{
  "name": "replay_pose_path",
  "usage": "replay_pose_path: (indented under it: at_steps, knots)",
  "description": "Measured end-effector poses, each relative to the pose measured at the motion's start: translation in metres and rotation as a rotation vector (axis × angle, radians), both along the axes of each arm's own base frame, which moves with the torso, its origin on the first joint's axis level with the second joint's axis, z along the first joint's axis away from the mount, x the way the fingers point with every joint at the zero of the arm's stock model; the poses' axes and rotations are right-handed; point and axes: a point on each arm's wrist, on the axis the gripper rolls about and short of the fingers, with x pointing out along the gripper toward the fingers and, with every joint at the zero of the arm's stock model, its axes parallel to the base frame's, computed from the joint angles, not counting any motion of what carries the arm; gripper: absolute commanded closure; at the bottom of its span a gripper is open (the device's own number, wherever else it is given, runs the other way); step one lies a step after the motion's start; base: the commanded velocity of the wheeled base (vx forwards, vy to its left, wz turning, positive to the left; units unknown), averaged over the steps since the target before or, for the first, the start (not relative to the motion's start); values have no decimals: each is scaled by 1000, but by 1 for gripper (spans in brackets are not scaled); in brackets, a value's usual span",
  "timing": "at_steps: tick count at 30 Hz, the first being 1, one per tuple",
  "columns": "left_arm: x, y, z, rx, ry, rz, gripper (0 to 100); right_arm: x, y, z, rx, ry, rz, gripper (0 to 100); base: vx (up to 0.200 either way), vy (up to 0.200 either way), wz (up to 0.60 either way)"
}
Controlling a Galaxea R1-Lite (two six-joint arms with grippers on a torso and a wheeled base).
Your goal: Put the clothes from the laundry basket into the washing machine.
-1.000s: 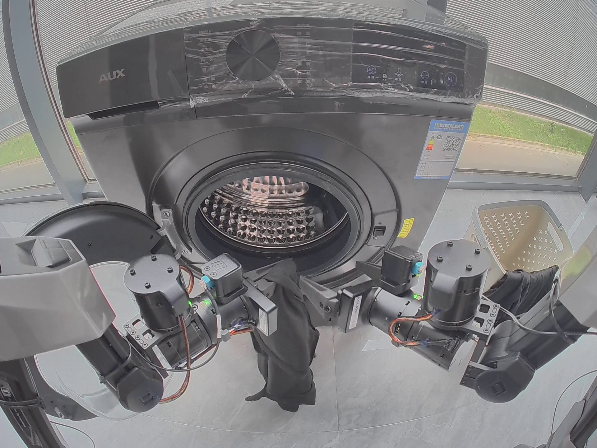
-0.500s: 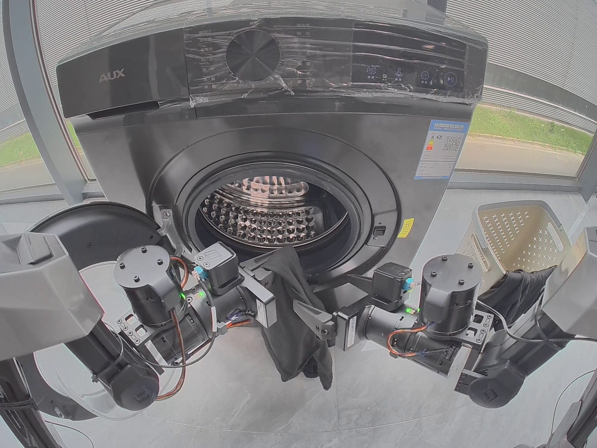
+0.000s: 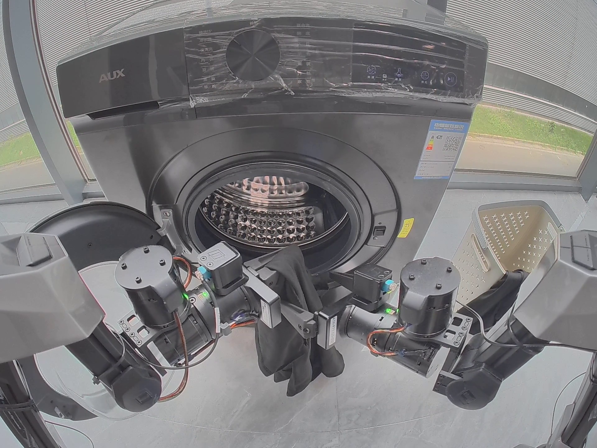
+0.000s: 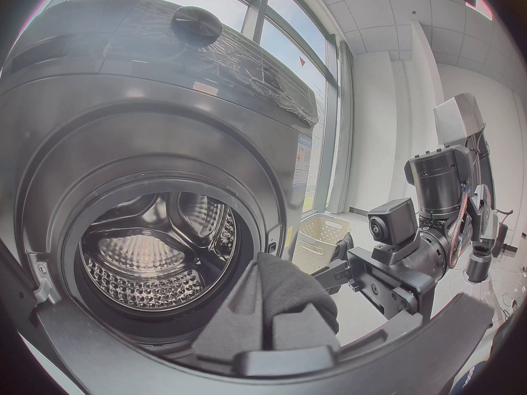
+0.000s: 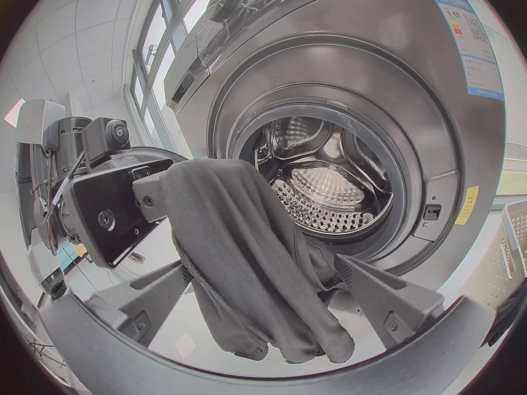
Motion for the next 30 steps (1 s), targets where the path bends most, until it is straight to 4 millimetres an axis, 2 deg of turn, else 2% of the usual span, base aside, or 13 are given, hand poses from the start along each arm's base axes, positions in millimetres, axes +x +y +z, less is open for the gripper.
replay_pose_path:
  at_steps: [8, 14, 23, 30]
  knots:
    - [1, 1, 0, -1, -1, 4, 100, -1, 5, -1, 3, -4, 7, 0, 0, 0, 0]
    - [4, 6, 2, -5, -5, 15, 100, 0, -1, -8, -19, 16, -13, 0, 0, 0, 0]
    - [9, 20, 26, -77, -57, 40, 100, 4, -25, -11, -45, 42, -67, 0, 0, 0, 0]
    - [4, 24, 41, -121, -81, 41, 100, 4, -29, -14, -54, 51, -78, 0, 0, 0, 0]
